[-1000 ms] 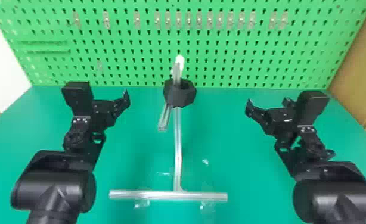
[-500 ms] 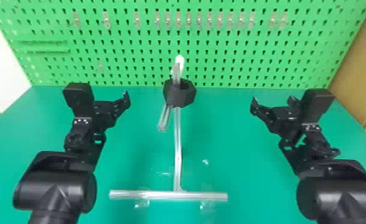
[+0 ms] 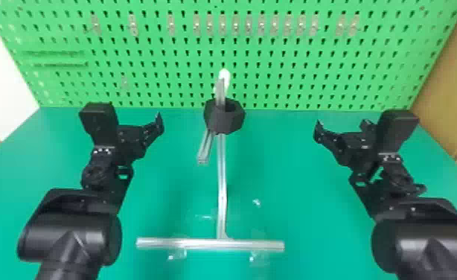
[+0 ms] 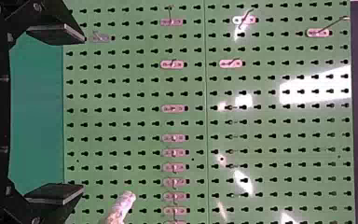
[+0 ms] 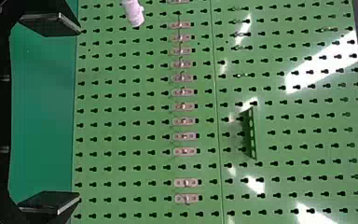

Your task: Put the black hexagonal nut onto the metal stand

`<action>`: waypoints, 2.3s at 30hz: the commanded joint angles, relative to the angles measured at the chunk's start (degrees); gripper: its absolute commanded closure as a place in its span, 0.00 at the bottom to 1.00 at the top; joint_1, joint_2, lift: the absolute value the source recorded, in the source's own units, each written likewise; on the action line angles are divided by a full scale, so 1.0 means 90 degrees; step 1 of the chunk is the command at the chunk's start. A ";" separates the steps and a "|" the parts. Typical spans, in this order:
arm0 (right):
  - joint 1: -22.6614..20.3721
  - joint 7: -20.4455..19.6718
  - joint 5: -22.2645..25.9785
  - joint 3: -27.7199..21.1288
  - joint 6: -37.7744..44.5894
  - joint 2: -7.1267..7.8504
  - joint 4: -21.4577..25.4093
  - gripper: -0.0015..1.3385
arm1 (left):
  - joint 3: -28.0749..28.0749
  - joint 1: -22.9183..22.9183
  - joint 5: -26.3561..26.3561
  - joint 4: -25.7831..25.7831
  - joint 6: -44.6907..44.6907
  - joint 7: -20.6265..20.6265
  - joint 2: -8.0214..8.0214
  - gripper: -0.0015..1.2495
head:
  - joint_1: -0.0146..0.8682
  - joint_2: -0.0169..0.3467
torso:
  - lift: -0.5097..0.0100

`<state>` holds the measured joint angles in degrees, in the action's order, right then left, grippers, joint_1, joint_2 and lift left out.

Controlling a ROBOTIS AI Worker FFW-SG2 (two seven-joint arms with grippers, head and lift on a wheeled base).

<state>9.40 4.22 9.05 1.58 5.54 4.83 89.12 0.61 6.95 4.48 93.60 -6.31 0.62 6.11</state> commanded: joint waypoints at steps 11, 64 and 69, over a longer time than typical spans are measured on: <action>-0.0009 0.0000 0.0020 -0.0019 -0.0010 -0.0029 0.0000 0.05 | -0.0009 -0.0010 -0.0029 0.0000 0.0085 0.0000 -0.0005 0.13 | 0.80 0.27 | 0.98; 0.0069 0.0049 -0.0410 0.0118 0.0166 0.0157 0.0049 0.05 | 0.0021 -0.0020 0.0020 -0.0097 0.0271 -0.0010 0.0005 0.12 | 0.80 0.27 | 0.98; 0.0069 0.0049 -0.0419 0.0118 0.0166 0.0157 0.0049 0.05 | 0.0021 -0.0020 0.0020 -0.0097 0.0261 -0.0010 0.0005 0.12 | 0.80 0.27 | 0.98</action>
<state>10.02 4.65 5.31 2.64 7.03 6.25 89.56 0.77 6.83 4.66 92.72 -3.91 0.55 6.15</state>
